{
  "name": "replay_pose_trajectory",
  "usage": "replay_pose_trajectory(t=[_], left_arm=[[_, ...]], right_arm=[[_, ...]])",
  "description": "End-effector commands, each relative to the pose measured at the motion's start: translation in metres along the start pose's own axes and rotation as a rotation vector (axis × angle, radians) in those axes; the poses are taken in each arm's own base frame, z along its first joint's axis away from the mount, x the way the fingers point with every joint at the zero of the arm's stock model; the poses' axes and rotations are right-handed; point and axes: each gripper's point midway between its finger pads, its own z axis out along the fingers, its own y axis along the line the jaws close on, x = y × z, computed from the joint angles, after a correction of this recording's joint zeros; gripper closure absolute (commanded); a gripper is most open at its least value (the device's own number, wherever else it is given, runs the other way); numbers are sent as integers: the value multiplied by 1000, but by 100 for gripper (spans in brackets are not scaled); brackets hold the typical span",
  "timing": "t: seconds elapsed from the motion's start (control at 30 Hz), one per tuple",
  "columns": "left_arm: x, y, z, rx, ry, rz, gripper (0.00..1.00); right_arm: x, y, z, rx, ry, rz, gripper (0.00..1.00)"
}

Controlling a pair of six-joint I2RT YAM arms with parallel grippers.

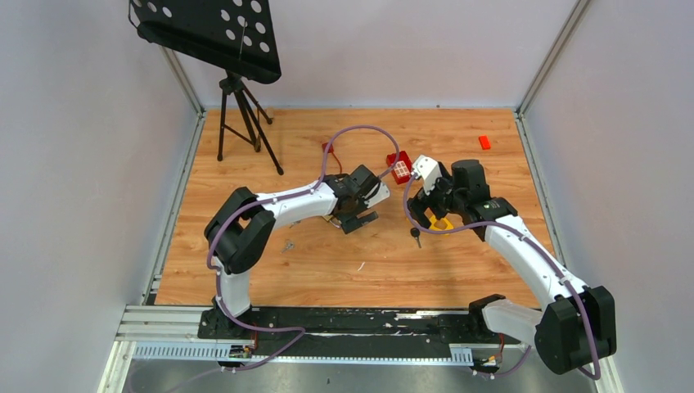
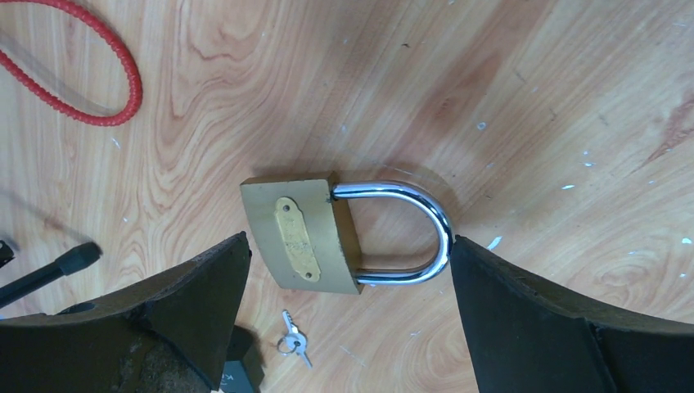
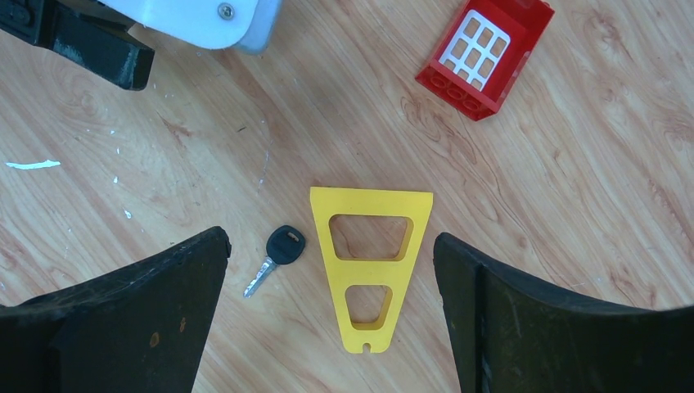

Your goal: Unlock with the key

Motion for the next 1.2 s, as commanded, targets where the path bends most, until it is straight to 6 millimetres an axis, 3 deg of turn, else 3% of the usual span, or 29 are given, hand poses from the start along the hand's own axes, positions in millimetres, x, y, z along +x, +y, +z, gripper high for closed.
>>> replay_pose_trajectory(t=[0.0,0.2,0.4,0.53,0.83,1.03,1.17], left_arm=[[-2,7,-4,-22,-12,12,1],[-5,-4,-10,48,-42,20,2],[-9,-27,-18,192,-74,44,16],[-7,-29,-16,199,-56,47,19],[6,-3,2,43,34,46,19],[16,38,7,-117,86,-12,18],[20,63,-5,-121,73,-71,15]], right_arm=[[-9,-8,-4,31,-38,-25,3],[-8,-8,-4,31,-35,-25,4],[-7,-9,-4,33,-30,-22,4],[-7,-9,-3,33,-30,-22,3],[-7,-9,-4,31,-32,-22,4],[-8,-8,-4,30,-35,-25,4],[-9,-8,-5,29,-37,-24,4]])
